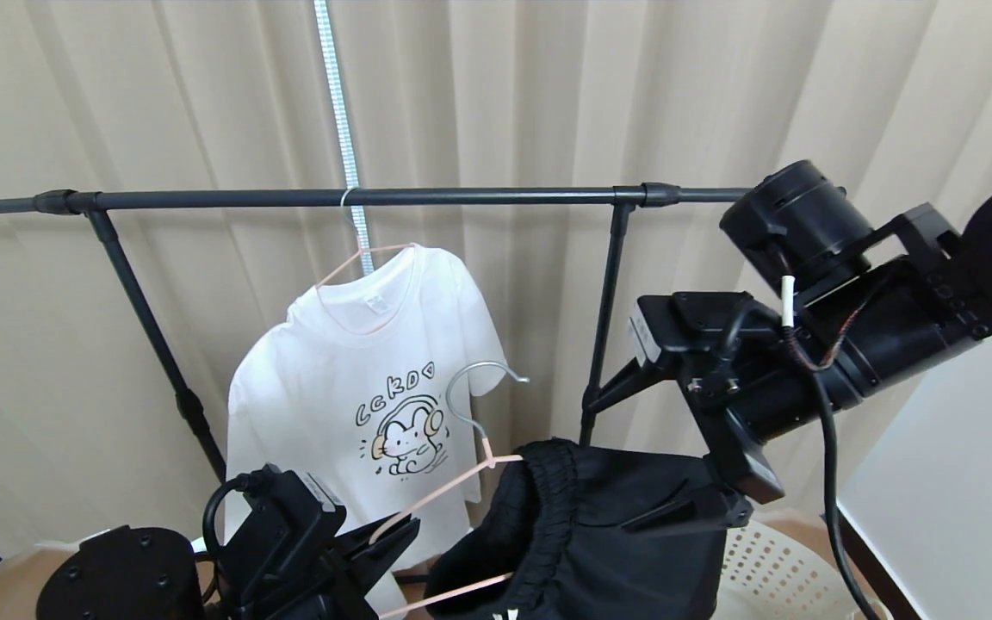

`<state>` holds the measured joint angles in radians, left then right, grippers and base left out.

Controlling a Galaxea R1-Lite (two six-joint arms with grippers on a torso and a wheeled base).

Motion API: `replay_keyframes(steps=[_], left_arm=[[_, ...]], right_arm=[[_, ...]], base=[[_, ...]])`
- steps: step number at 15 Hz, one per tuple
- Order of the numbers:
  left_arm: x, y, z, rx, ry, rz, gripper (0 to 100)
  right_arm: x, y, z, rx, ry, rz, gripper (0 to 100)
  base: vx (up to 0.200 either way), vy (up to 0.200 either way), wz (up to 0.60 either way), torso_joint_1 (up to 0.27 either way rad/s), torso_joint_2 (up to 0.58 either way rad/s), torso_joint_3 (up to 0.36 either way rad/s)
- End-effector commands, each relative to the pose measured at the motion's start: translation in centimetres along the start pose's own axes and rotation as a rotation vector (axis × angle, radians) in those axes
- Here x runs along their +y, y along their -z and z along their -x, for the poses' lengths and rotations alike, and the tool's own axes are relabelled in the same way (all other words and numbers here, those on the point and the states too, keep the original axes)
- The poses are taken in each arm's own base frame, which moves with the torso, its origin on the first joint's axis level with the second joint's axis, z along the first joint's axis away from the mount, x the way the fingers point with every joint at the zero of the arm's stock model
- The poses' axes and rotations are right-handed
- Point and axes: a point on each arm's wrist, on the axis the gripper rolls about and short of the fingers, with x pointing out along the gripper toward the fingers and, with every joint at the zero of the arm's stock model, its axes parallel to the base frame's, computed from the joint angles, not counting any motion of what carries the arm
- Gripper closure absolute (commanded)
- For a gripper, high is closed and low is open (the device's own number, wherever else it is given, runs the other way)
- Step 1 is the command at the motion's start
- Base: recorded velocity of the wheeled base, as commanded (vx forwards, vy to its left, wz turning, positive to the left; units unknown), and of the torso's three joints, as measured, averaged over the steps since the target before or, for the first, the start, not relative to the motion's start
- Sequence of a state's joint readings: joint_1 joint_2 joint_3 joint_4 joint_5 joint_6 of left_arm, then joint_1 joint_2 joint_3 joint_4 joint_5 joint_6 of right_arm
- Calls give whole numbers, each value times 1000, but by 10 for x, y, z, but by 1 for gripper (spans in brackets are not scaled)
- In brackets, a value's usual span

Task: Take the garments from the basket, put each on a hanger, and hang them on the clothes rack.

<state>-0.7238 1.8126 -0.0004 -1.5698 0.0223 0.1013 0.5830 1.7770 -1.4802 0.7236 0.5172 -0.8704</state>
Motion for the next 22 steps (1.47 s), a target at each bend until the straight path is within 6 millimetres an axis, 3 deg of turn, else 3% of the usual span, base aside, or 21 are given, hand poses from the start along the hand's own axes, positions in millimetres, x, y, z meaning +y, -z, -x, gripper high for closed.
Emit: replay_keyframes(steps=[1,12,20,21,22], left_arm=[[0,0,0,1,1,0,100],[0,-4,3,-22,0,0,100],[0,-5,4,-29,0,0,100],[0,-5,4,-29,0,0,100],[0,-5,4,-29,-2,0,100]], right_arm=[[-6,0,-25,25,-53,-6,0],[-20,2,-69,40,-87,-14,0],[-23,2,-70,29,-78,-14,0],[-23,1,-69,27,-78,-14,100],[-23,1,-68,27,-76,-14,100]], base=[[0,0,0,0,0,0],[0,0,0,0,0,0],[0,0,0,0,0,0],[0,0,0,0,0,0],[0,0,0,0,0,0]])
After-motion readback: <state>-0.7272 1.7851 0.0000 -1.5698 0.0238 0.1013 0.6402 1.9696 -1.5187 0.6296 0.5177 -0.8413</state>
